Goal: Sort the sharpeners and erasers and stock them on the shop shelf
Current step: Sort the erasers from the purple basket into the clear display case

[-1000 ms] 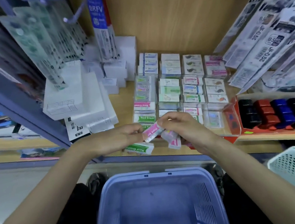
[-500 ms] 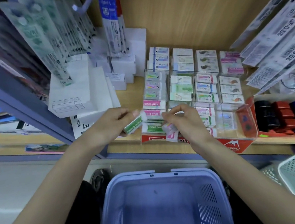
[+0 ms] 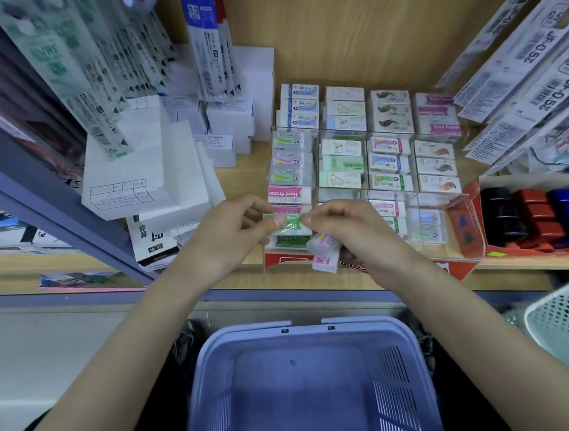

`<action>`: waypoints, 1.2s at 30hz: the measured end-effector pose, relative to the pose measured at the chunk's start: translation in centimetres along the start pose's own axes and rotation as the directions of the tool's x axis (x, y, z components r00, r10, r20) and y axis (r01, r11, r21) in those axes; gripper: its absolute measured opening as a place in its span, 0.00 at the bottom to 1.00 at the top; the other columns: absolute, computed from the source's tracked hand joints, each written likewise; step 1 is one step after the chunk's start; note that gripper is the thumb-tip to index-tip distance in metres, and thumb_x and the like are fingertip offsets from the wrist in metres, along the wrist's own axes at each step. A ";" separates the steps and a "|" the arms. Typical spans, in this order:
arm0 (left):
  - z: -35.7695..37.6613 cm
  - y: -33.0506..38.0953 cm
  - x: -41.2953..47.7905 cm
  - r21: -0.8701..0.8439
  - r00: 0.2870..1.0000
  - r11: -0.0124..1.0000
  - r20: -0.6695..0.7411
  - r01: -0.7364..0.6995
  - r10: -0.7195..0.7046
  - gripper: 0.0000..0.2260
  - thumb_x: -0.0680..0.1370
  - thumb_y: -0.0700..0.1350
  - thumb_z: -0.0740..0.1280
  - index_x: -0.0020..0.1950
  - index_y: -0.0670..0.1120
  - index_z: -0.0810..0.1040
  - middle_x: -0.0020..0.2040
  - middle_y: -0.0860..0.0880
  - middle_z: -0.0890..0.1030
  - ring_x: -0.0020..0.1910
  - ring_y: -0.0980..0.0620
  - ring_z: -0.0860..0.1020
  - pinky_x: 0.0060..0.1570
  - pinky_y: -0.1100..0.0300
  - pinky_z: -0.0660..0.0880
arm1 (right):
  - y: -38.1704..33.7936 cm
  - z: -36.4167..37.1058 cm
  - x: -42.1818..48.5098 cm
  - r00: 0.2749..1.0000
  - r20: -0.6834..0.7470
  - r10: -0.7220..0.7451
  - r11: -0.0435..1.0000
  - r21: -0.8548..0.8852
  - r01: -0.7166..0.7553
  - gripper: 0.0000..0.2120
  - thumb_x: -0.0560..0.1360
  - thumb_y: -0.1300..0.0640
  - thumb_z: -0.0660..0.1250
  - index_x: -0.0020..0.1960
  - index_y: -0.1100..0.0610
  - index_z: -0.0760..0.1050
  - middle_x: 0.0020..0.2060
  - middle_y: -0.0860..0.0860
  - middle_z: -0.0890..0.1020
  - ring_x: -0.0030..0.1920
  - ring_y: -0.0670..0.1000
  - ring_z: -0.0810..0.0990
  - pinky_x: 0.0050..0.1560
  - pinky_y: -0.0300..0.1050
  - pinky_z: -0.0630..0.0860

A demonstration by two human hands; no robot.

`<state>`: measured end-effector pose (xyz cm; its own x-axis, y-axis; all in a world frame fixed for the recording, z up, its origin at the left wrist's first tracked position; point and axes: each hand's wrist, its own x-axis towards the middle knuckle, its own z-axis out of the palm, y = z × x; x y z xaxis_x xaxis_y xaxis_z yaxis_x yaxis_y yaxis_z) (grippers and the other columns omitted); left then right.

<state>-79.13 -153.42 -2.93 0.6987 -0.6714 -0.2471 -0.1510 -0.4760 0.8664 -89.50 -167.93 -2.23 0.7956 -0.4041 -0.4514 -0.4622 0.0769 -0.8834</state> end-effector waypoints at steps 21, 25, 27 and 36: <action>1.7 -0.4 -0.5 0.672 0.961 0.719 -0.038 -0.177 0.272 0.14 0.75 0.47 0.70 0.58 0.43 0.77 0.55 0.49 0.68 0.46 0.46 0.78 0.49 0.54 0.75 | 0.7 -1.5 0.0 0.960 -0.270 -0.078 0.997 -0.022 0.075 0.10 0.77 0.55 0.65 0.40 0.58 0.73 0.38 0.52 0.79 0.29 0.46 0.70 0.31 0.40 0.66; 2.9 1.6 -1.3 0.241 0.975 0.953 -0.077 -0.185 0.209 0.20 0.69 0.54 0.73 0.58 0.51 0.75 0.45 0.59 0.74 0.38 0.59 0.76 0.39 0.74 0.69 | 0.1 -1.6 -0.9 0.948 -0.261 -0.182 0.978 0.051 0.202 0.13 0.78 0.54 0.63 0.43 0.64 0.73 0.34 0.54 0.77 0.25 0.45 0.71 0.24 0.37 0.68; 3.9 2.3 -1.5 0.093 0.981 0.977 -0.004 -0.191 0.192 0.20 0.69 0.52 0.74 0.59 0.54 0.74 0.41 0.58 0.77 0.39 0.61 0.77 0.42 0.68 0.72 | -0.1 -1.5 -1.3 0.937 -0.261 -0.233 0.966 0.050 0.254 0.12 0.78 0.55 0.63 0.42 0.63 0.74 0.33 0.53 0.77 0.29 0.45 0.73 0.28 0.36 0.71; 3.9 2.1 -0.7 -0.077 0.982 0.987 -0.143 -0.139 0.127 0.15 0.73 0.39 0.71 0.47 0.58 0.72 0.46 0.55 0.80 0.44 0.56 0.79 0.44 0.62 0.76 | -0.1 -5.3 -2.5 0.924 -0.323 -0.206 0.977 -0.018 0.211 0.07 0.79 0.65 0.61 0.49 0.57 0.77 0.48 0.55 0.82 0.33 0.58 0.82 0.35 0.46 0.81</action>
<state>-82.68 -156.12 -2.61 0.7664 -0.6385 -0.0705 -0.1926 -0.3330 0.9231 -93.52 -171.73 -0.31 0.7035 -0.6835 -0.1947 -0.2904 -0.0265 -0.9565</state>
